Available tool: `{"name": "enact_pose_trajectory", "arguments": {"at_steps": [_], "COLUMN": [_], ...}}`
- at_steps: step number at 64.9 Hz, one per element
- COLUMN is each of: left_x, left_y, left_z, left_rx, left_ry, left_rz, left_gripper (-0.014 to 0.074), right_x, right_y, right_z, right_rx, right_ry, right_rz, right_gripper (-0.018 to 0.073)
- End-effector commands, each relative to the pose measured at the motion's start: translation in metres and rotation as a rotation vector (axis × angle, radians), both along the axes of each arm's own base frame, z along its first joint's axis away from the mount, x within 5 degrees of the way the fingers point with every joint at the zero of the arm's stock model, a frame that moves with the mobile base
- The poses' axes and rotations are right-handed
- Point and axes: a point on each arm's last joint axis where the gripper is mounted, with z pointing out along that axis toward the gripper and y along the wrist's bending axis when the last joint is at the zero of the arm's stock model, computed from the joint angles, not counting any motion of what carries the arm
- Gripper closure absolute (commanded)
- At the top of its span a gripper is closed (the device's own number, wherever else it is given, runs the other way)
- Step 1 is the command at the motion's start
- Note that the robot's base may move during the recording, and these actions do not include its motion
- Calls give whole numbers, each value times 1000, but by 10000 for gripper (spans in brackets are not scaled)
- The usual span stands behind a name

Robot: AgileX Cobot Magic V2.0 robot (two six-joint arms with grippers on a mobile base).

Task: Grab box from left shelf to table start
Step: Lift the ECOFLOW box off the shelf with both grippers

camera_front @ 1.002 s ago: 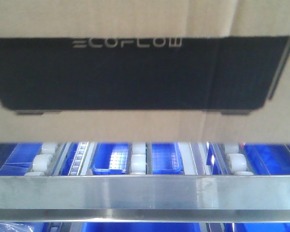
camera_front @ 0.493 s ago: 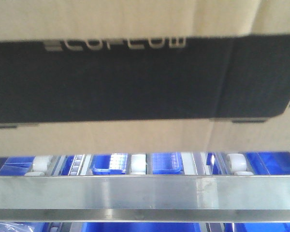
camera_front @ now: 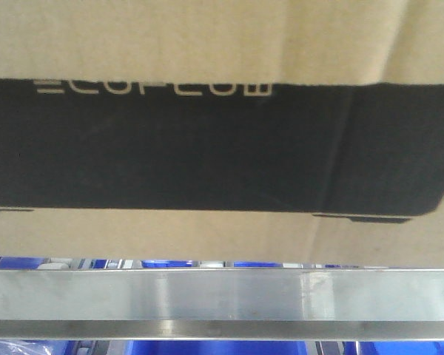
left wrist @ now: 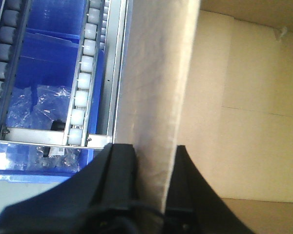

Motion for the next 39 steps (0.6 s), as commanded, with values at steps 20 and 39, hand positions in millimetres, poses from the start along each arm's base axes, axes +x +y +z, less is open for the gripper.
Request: {"name": "enact_pose_trajectory", "arguments": {"at_steps": [20, 39], "left_x": [-43, -47], "left_y": [13, 14], "left_z": [7, 7], "left_rx": [-51, -58], "left_ry": [-74, -81], "left_rz": [25, 21], "left_gripper": [699, 699], "right_x": [-17, -32], "right_y": [-7, -9], "right_z": [4, 7], "right_rx": [-50, -44], "right_ry": [4, -43], "right_rz": [-28, -30], "right_gripper": [503, 503]}}
